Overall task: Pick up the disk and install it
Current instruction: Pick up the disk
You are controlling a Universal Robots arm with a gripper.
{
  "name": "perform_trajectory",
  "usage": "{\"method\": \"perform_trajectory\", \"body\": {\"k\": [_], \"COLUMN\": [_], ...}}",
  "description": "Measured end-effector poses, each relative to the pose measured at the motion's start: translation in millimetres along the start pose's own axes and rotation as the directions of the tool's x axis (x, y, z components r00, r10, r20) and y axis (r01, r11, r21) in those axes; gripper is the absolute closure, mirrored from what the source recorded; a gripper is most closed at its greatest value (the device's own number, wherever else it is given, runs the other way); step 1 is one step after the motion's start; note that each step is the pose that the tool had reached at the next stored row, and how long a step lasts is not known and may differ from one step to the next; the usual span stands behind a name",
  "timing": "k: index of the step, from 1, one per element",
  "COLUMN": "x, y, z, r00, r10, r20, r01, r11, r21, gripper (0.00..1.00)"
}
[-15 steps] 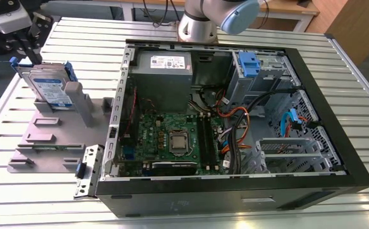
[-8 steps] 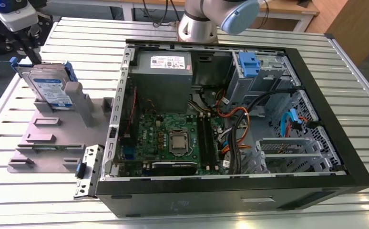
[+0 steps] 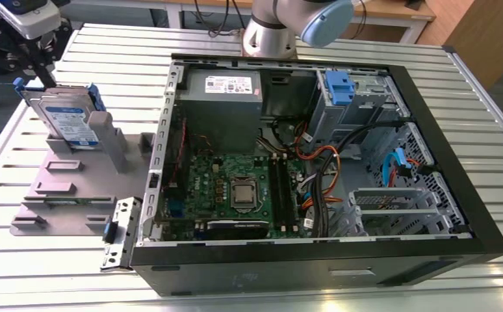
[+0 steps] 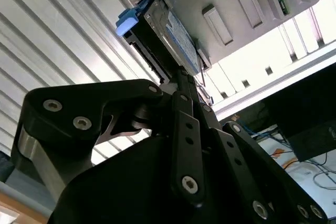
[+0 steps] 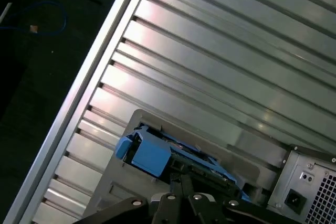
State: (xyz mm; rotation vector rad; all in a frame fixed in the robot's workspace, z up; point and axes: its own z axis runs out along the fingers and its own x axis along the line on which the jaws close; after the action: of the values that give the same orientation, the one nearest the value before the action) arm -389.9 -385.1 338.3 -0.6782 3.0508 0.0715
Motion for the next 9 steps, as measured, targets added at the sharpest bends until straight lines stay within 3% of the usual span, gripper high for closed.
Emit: {"method": "perform_trajectory", "body": {"k": [5,9], "x": [0.0,0.0], "y": [0.0,0.0], "z": [0.0,0.0], "r00": [0.9964,0.9881], "r10": [-0.084,-0.154], "r20": [-0.0034,-0.0061], "r01": [0.084,0.154], "r11": [0.9965,0.9881], "r21": [-0.0023,-0.0043], "gripper": [0.89,0.89]}}
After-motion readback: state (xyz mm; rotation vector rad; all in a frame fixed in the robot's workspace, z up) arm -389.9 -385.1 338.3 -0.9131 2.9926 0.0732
